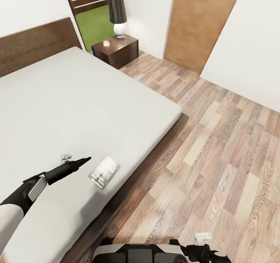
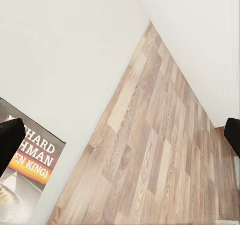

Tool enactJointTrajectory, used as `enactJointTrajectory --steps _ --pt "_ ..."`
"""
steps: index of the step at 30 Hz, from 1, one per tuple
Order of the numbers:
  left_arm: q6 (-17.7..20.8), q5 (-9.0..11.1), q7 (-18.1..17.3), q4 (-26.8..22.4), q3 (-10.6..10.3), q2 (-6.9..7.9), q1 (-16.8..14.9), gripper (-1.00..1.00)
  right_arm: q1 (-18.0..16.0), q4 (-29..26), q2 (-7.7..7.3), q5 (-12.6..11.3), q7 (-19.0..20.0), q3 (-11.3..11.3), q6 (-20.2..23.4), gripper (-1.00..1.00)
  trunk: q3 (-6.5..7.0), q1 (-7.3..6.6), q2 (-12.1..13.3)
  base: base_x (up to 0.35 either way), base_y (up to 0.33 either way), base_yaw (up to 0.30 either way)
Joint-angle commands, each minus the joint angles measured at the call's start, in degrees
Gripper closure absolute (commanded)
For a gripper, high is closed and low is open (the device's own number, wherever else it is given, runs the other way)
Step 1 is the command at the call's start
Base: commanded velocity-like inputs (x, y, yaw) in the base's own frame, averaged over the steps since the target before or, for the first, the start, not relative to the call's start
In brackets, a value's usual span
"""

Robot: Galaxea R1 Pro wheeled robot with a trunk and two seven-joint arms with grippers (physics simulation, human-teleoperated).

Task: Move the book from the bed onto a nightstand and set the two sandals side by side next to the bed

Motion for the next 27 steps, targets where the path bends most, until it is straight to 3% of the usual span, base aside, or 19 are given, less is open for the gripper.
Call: enactJointTrajectory --steps 1,12,17,20,21,25,26,27 --pt "0.71 0.61 -0.31 -0.11 -0.33 0.10 -0.04 -1.00 -0.02 -0.22 0.04 0.37 0.44 -0.48 0.16 -1.00 -0.15 0.03 -0.09 0.000 0.000 0.000" --pt "1.14 0.61 -1.07 -0.59 -0.33 0.06 0.02 -1.00 -0.13 -2.85 -0.13 0.43 0.37 -0.41 0.75 -1.00 -1.02 0.03 -0.09 0.000 0.000 0.005" --pt "1.18 0.61 -1.17 -0.65 -0.36 0.03 0.04 -1.00 -0.91 -7.78 0.17 0.50 0.33 0.21 6.31 -1.00 -1.43 0.03 -0.09 0.000 0.000 0.043" --pt "1.19 0.61 -1.18 -0.66 -0.37 -0.02 0.04 -1.00 -1.96 -13.31 1.00 0.39 0.36 2.81 12.43 -1.00 -1.67 0.03 -0.09 0.000 0.000 0.057" --pt "1.19 0.61 -1.18 -0.66 -0.37 -0.02 0.04 -1.00 -1.96 -13.31 1.00 0.39 0.36 2.81 12.43 -1.00 -1.75 0.03 -0.09 0.000 0.000 0.059" --pt "1.15 0.62 -1.08 -0.65 -0.37 -0.10 0.05 -1.00 -2.69 -19.94 2.92 0.23 0.36 9.37 19.53 -1.00 -2.08 0.03 -0.09 0.000 0.000 0.064" --pt "1.15 0.62 -1.08 -0.65 -0.37 -0.10 0.05 -1.00 -2.69 -19.94 2.92 0.23 0.36 9.37 19.53 -1.00 -2.16 0.03 -0.09 0.000 0.000 0.066" --pt "1.14 0.62 -1.05 -0.65 -0.37 -0.11 0.05 -1.00 -2.79 -20.98 3.38 0.16 0.33 11.14 20.86 -1.00 -2.24 0.03 -0.09 0.000 0.000 0.068"
